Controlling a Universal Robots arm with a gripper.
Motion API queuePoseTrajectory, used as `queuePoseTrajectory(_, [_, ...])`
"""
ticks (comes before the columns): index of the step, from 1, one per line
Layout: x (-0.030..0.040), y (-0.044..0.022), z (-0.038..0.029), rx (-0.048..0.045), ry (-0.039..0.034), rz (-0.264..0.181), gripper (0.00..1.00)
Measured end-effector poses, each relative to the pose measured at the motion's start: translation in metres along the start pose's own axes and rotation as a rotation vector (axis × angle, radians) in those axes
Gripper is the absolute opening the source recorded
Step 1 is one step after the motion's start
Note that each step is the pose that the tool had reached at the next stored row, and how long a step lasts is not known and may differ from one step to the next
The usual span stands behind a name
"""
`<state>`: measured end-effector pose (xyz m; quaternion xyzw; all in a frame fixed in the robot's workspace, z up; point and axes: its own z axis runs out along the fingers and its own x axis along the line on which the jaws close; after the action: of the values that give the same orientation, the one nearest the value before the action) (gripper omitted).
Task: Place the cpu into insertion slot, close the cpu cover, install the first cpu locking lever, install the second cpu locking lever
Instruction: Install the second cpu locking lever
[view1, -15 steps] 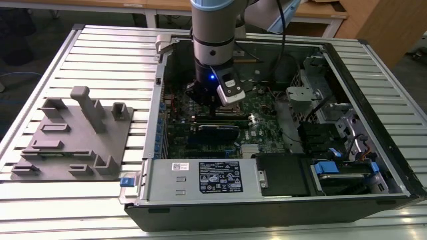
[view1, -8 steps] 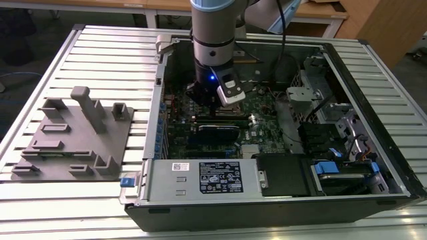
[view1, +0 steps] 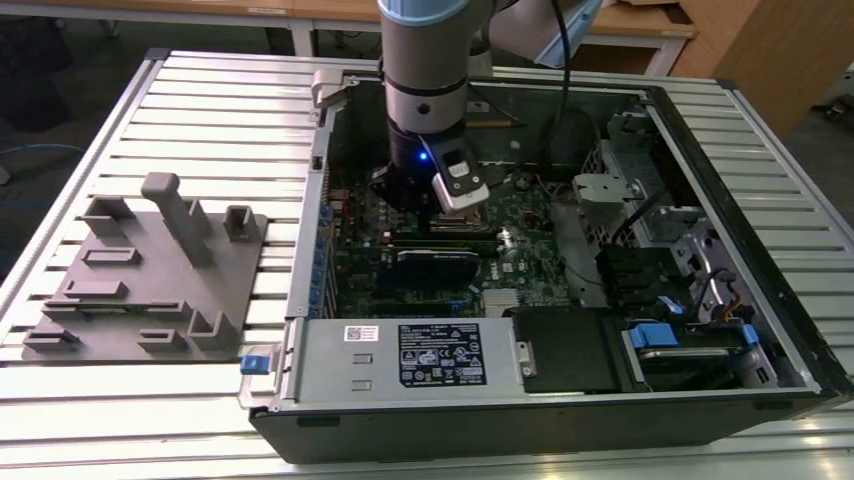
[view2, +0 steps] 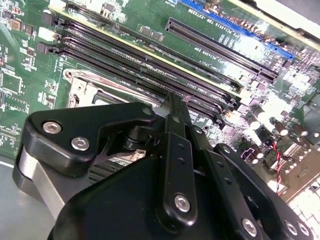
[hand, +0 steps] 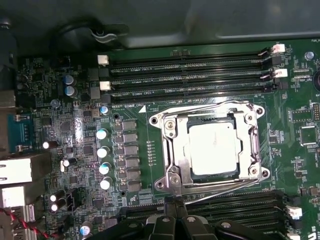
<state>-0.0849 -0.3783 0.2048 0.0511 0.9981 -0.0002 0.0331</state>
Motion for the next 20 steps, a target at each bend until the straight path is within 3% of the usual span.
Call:
queuePoseTrajectory(6, [0.0001,-0.0006,0.0017,-0.0133,0.0013,-0.004,0.1])
queuePoseTrajectory(13, [-0.0002,-0.005,0.0018,-0.0186,0.0017,-0.008,0.1])
queuePoseTrajectory(20, [-0.0001,-0.0075,0.0023,-0.0595,0.0057,-0.013,0.1])
